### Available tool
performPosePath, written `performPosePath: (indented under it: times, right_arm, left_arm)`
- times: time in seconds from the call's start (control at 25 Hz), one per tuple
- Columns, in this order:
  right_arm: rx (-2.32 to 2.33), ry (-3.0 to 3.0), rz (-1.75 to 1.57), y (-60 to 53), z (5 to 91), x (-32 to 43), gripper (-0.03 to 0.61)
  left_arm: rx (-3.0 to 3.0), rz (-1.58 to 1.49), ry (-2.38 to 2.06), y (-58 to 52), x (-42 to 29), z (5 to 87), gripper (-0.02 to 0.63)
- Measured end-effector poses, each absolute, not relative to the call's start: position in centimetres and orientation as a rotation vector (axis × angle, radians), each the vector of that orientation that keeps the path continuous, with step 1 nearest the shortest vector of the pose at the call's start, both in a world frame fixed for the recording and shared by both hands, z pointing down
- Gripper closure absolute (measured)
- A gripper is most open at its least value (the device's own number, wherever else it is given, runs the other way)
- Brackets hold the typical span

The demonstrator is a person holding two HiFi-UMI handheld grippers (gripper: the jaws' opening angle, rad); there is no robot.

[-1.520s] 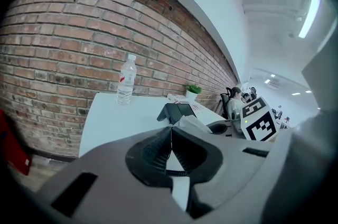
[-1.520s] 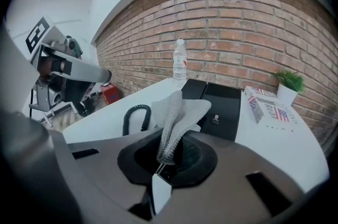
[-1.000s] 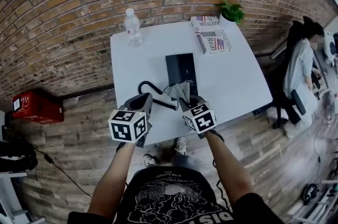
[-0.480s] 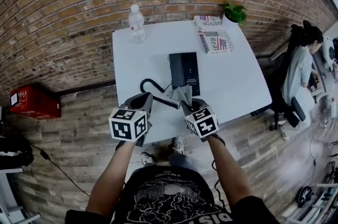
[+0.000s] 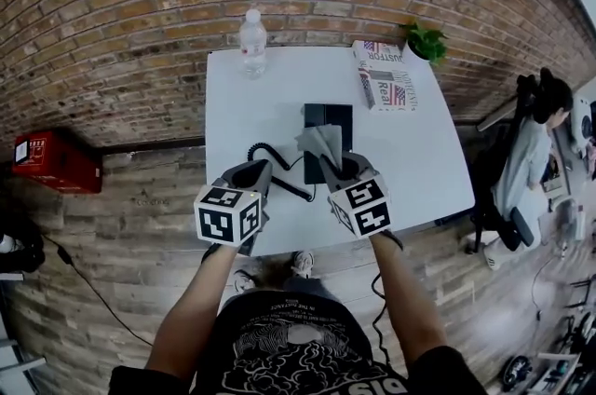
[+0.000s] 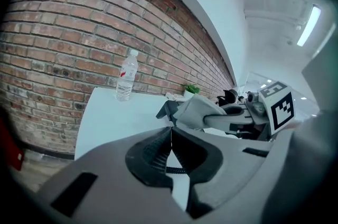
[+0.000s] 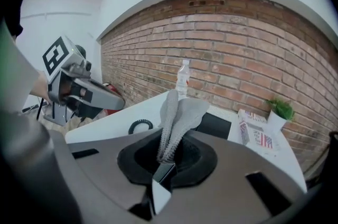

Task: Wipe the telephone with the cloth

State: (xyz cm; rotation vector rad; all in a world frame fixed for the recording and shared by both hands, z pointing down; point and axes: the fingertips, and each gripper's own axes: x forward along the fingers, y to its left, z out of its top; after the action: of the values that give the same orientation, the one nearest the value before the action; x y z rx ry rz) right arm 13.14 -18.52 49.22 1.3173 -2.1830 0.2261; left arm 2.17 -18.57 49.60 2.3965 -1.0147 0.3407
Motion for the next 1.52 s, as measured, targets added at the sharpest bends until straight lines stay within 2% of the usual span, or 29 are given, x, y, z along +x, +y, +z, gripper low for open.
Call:
performPosePath:
  times: [0.4, 0.72, 0.96, 1.52]
  right_arm:
    - [1.216, -2.219, 0.032, -26.7, 45.1, 11.8, 0.566]
    - [1.062, -2.142, -0.04, -30.5, 48.1, 9.9, 0.566]
    - [0.98, -2.101, -0.03, -30.1, 51.3, 10.0, 0.566]
    - [0.92, -2.074, 0.023, -27.7, 52.6, 9.3, 0.566]
  left_arm:
    - [2.372, 0.288, -1.125, -20.9, 1.3, 48.3, 0.606]
    - [2.361, 0.271, -1.176, -22.3, 1.0, 47.8, 0.606]
    - [2.345, 0.269, -1.198, -22.7, 0.6, 48.0, 0.606]
    - [2.362, 0.29, -1.142, -21.5, 0.8, 48.2, 0.606]
